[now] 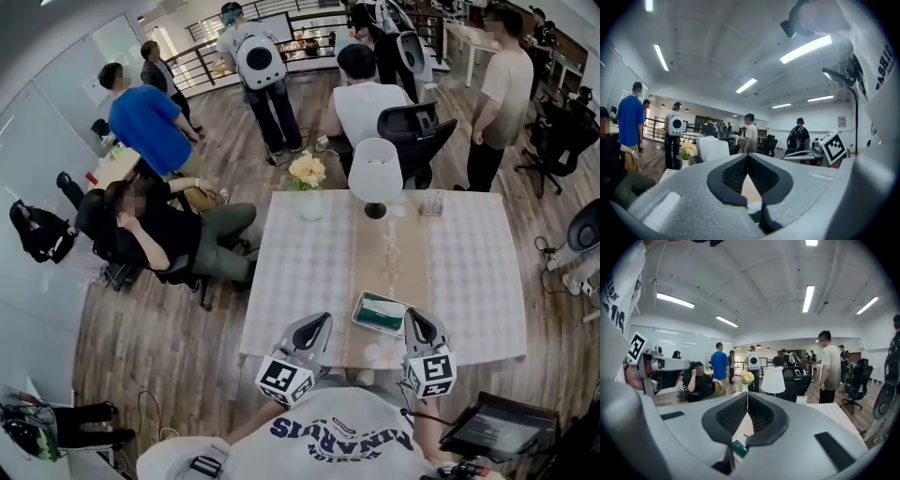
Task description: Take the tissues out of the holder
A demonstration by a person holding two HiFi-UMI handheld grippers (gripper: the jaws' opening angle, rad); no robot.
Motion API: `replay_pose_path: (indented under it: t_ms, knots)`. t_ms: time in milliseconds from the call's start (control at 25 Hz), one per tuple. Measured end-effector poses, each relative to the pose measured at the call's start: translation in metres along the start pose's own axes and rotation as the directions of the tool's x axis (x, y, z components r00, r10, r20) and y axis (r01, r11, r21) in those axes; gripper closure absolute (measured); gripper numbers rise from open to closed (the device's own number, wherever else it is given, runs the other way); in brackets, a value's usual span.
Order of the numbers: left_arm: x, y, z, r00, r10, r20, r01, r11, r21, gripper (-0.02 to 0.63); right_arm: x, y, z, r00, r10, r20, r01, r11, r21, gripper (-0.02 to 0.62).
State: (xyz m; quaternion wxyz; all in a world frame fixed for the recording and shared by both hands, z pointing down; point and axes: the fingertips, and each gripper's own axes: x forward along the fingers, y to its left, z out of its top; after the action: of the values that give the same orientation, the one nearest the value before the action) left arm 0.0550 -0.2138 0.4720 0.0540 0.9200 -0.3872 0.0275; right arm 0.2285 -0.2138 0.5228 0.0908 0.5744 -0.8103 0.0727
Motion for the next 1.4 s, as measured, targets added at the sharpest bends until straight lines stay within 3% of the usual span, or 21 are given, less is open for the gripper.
replay_pose_path:
  t_ms: [400,600,680,760,880,1000,1160,1400]
  knots:
    - [0.009,0.014,0.005,0.999,-0.016,0.030,0.016,1.000,-0.007,0.603,0.000,0.004,-0.011,0.997,0.030,-0.074,-0.033,0.998,-0.047,0.586]
    - [0.005,0.018,0.001,0.999,-0.032,0.026,0.033,0.999,-0.014,0.603,0.021,0.015,-0.047,0.975,0.091,-0.204,-0.113,0.989,-0.098,0.584]
    - [0.001,0.022,0.001,0.999,-0.031,0.026,0.031,0.999,-0.015,0.603,0.034,0.018,-0.066,0.955,0.109,-0.275,-0.157,0.975,-0.158,0.551]
    - [-0.004,0.027,-0.001,0.999,-0.021,0.029,0.022,0.999,-0.024,0.603,0.047,0.018,-0.090,0.922,0.126,-0.367,-0.218,0.950,-0.223,0.462]
    - [-0.009,0.034,-0.007,0.999,0.007,0.032,-0.006,0.999,-0.045,0.603,0.069,0.011,-0.130,0.852,0.131,-0.507,-0.324,0.893,-0.313,0.398]
    - [-0.019,0.045,-0.012,0.999,0.031,0.033,-0.029,0.998,-0.062,0.603,0.091,0.009,-0.175,0.763,0.114,-0.636,-0.430,0.824,-0.368,0.357]
    - [-0.037,0.064,-0.013,0.996,0.086,0.039,-0.083,0.994,-0.073,0.603,0.120,0.013,-0.228,0.642,0.119,-0.758,-0.571,0.733,-0.369,0.222]
    - [-0.068,0.098,-0.019,0.981,0.190,0.045,-0.185,0.978,-0.099,0.603,0.159,0.016,-0.284,0.487,0.090,-0.869,-0.712,0.617,-0.335,0.198]
